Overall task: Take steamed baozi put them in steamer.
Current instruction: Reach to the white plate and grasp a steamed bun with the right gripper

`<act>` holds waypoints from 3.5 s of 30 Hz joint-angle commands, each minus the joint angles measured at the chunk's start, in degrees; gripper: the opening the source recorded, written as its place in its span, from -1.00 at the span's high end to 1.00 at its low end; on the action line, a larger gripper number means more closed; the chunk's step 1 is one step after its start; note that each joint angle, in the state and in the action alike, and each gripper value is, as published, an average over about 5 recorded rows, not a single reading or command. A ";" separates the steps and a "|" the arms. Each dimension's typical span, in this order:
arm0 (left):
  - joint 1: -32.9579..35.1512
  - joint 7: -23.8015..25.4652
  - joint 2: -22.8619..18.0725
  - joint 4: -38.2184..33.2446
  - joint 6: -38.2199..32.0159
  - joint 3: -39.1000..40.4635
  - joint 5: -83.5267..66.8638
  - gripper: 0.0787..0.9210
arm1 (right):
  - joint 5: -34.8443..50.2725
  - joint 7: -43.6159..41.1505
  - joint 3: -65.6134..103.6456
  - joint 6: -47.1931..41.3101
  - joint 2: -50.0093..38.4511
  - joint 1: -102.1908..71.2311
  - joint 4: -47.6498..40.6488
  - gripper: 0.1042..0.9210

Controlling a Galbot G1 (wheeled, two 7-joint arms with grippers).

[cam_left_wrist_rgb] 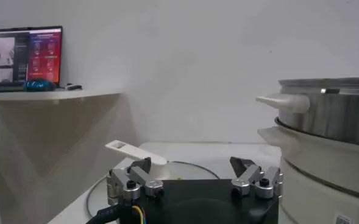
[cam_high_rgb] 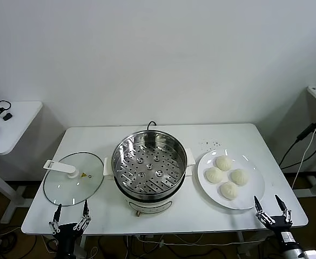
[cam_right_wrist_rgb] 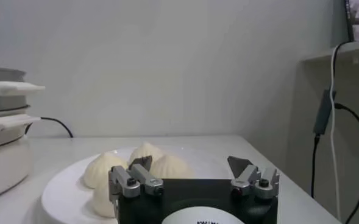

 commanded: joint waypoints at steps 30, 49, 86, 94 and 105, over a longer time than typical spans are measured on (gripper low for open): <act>-0.65 0.03 1.28 -0.21 -0.47 2.46 1.60 -0.77 | -16.93 -5.44 -22.70 -47.20 -33.82 36.56 6.15 -0.76; -1.09 0.20 1.74 0.11 -1.39 4.28 3.77 -0.77 | -13.19 -37.24 -104.94 -34.67 -48.49 109.69 -8.47 -0.76; -1.63 0.34 1.21 1.56 -3.22 2.30 7.39 -0.77 | -9.59 -46.33 -128.76 -25.30 -16.83 120.40 -35.48 -0.76; -1.63 0.55 1.22 2.11 -3.19 2.09 7.54 -0.77 | -11.01 -46.29 -127.06 -25.22 -14.83 116.87 -39.34 -0.76; -1.97 0.62 1.34 3.05 -3.26 1.67 8.31 -0.77 | -13.16 -44.33 -124.40 -26.87 -12.83 112.60 -42.91 -0.76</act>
